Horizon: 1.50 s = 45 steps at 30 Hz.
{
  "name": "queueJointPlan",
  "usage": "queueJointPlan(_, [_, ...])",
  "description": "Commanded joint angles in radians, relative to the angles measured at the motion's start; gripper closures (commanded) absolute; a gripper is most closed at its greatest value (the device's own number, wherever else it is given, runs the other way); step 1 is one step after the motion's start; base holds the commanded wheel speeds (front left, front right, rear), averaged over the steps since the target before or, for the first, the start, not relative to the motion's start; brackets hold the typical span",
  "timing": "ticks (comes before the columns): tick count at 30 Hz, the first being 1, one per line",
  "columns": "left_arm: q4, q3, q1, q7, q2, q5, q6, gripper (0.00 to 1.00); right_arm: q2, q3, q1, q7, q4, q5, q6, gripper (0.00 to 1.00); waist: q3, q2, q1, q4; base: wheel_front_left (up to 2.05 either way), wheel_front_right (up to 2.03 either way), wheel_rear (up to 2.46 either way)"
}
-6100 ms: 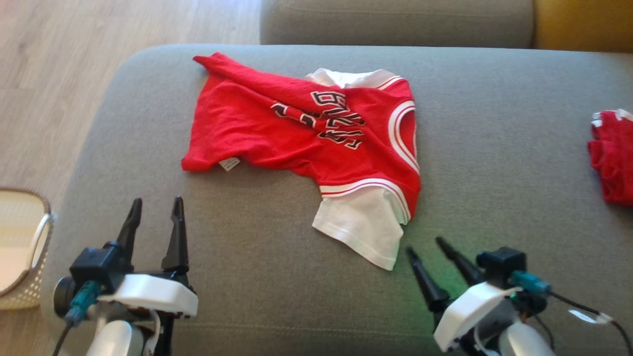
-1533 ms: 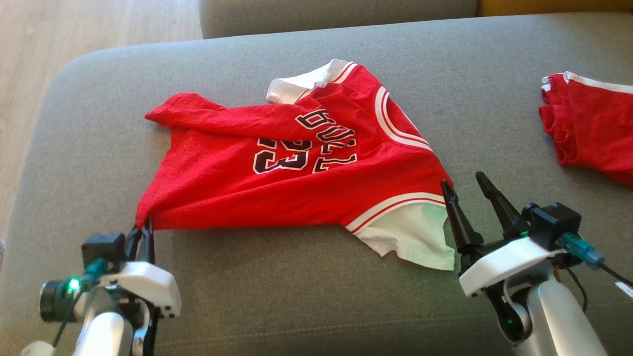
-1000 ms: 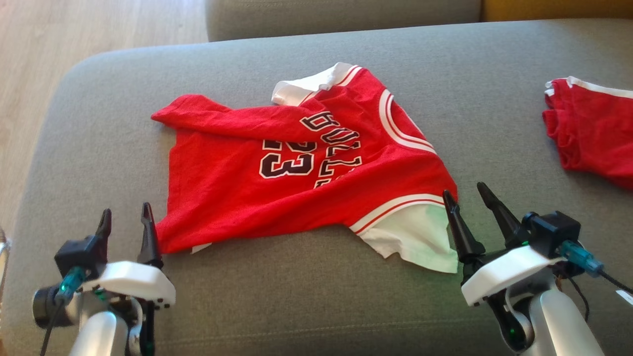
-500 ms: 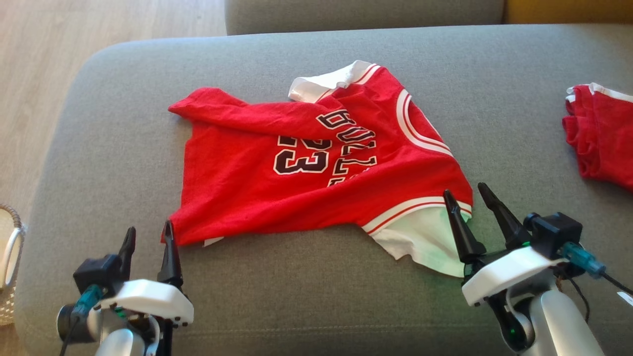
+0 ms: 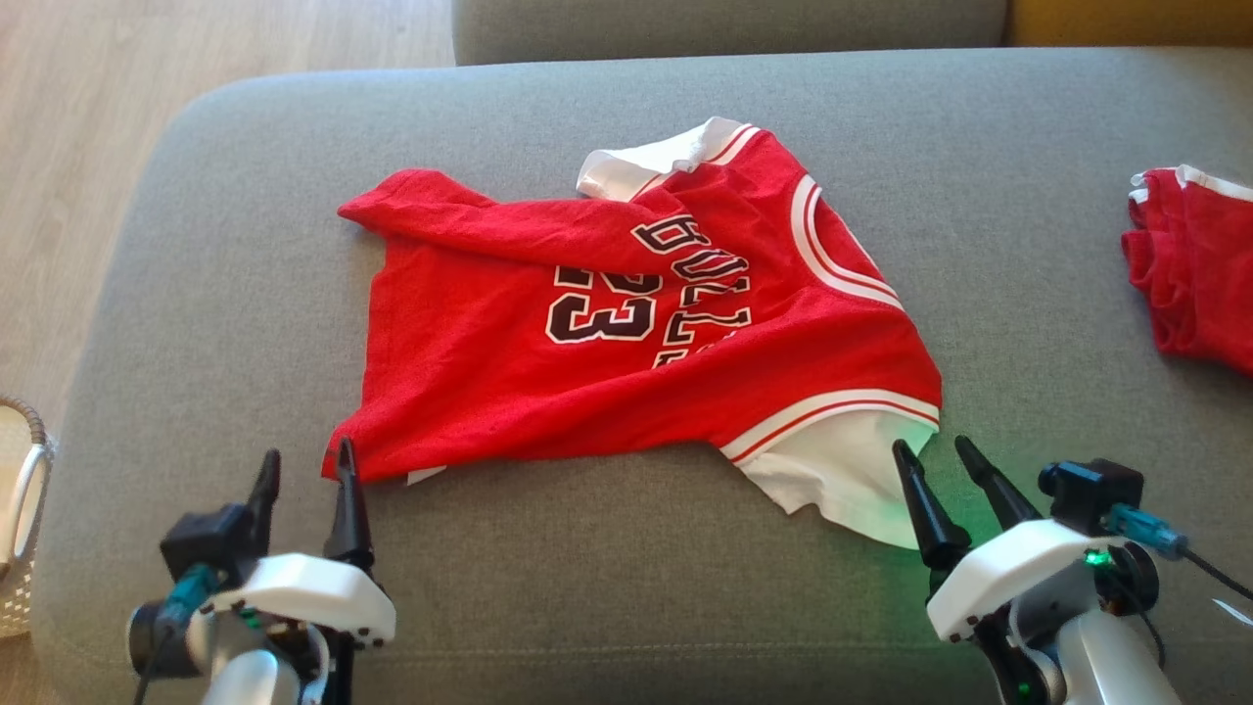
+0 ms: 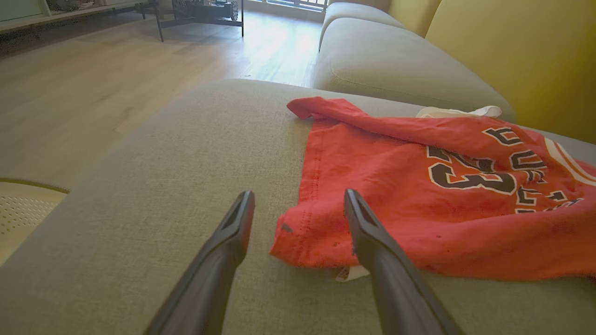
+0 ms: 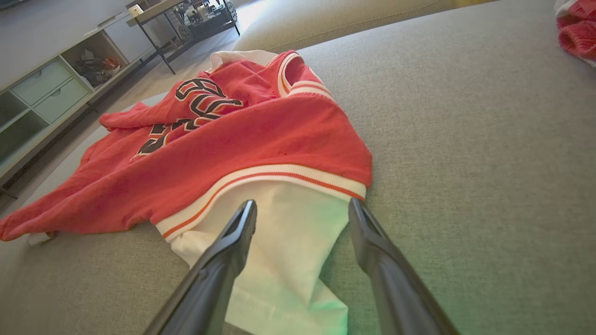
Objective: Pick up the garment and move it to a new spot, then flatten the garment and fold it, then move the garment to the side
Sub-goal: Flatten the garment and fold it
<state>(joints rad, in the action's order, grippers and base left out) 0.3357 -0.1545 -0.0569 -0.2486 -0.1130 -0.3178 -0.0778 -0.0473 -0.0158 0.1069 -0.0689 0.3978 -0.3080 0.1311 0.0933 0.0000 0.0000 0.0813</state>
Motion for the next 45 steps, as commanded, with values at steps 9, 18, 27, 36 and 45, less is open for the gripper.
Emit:
queueJointPlan(9, [0.044, -0.011, -0.091, 0.003, -0.005, 0.008, 0.031, 0.00, -0.003, 0.061, 0.075, -0.062, -0.072, 0.022, 0.000, 0.00, 0.059, 0.0000, 0.0000, -0.033, 0.00, 0.00, 0.00])
queueJointPlan(18, [0.109, -0.022, -0.112, 0.015, 0.006, -0.005, 0.026, 0.00, -0.003, 0.022, 0.069, -0.083, -0.128, 0.082, 0.000, 0.00, 0.033, 0.0000, 0.0000, -0.048, 0.00, 0.00, 0.00])
queueJointPlan(27, [0.173, -0.038, -0.155, 0.034, -0.002, -0.011, 0.044, 0.00, -0.003, 0.022, 0.071, -0.063, -0.175, 0.096, 0.000, 0.00, 0.056, 0.0000, 0.0000, -0.071, 0.00, 0.00, 0.00])
queueJointPlan(36, [0.280, -0.041, -0.204, 0.109, -0.022, -0.016, 0.026, 0.00, -0.003, 0.025, 0.074, -0.069, -0.182, 0.083, 0.000, 0.00, 0.077, 0.0000, 0.0000, -0.109, 0.00, 0.00, 0.00])
queueJointPlan(45, [0.348, -0.015, -0.200, 0.144, -0.045, -0.008, -0.075, 0.00, -0.003, 0.027, 0.070, -0.082, -0.167, 0.077, 0.000, 0.00, 0.076, 0.0000, 0.0000, -0.121, 0.00, 0.00, 0.00])
